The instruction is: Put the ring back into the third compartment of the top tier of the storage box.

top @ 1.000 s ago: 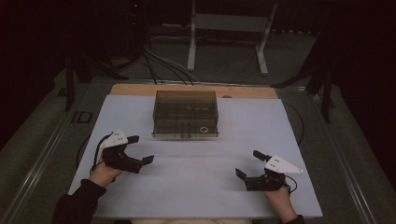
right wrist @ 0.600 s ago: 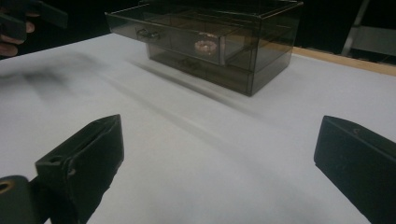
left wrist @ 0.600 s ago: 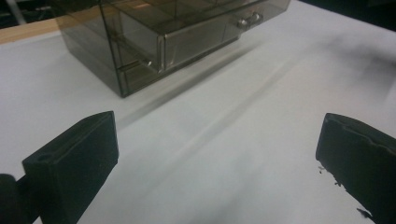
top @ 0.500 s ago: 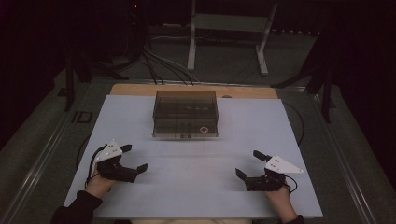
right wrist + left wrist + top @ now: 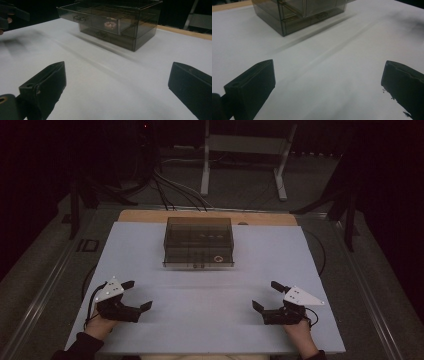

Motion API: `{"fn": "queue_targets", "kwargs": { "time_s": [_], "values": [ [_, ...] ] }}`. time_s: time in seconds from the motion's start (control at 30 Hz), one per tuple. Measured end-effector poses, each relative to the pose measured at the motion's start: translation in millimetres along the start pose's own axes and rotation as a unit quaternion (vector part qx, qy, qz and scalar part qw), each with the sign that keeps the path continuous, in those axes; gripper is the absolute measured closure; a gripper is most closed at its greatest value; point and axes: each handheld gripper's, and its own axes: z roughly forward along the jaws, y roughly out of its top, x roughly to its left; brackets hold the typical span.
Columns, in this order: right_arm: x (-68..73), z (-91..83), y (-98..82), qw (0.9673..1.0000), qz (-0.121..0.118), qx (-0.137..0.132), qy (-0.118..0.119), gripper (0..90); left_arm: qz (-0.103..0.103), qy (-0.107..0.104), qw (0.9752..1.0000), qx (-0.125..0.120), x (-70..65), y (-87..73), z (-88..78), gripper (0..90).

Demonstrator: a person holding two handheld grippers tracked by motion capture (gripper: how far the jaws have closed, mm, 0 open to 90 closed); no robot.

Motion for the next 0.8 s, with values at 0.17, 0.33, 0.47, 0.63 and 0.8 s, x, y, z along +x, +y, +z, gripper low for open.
{"fn": "queue_targets", "kwargs": {
  "time_s": [0.17,0.33,0.47,0.63,0.8],
  "values": [
    [-0.1,-0.2,0.1,1.0000,0.000,0.000,0.004,1.8,0.010,0.006,0.9999,0.001,1.4,-2.0,-2.5,0.0],
    [0.5,0.3,0.5,1.0000,-0.002,0.002,0.008,1.8,0.008,0.010,0.9999,-0.008,2.7,-2.6,-5.5,0.0],
    [0.5,0.3,0.6,1.0000,-0.004,0.002,0.008,1.8,0.006,0.008,0.9999,-0.004,3.1,-3.7,-4.2,0.0],
    [1.6,-0.4,0.9,0.9999,-0.005,0.002,0.009,1.8,0.010,0.003,0.9999,-0.001,0.6,-3.9,-2.3,0.0],
    [1.9,-0.1,0.8,0.9999,-0.005,0.003,0.008,1.8,0.010,0.003,0.9999,-0.001,0.3,-4.1,-1.7,0.0]
  ]
}}
